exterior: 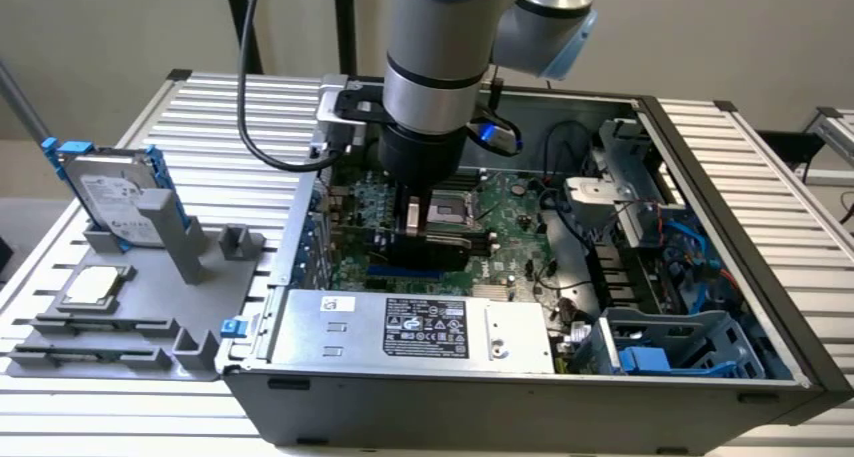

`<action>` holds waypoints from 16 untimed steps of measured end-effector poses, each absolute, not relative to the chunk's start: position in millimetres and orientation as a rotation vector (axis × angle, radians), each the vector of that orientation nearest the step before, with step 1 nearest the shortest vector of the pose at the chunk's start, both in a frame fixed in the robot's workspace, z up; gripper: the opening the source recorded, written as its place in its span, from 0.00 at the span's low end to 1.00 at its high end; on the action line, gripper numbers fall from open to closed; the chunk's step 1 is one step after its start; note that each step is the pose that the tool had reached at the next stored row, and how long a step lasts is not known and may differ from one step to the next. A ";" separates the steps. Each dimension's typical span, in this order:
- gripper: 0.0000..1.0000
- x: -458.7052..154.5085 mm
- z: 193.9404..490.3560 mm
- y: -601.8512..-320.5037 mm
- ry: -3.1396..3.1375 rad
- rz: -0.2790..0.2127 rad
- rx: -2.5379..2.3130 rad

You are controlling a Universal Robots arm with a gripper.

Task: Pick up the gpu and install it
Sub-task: 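Insert the gpu into the slot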

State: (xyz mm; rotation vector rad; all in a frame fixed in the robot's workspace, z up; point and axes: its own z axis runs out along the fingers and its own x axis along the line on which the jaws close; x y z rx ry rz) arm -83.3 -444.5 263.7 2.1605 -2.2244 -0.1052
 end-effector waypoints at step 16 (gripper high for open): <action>0.27 -84.3 259.3 -443.8 -2.212 -0.118 2.164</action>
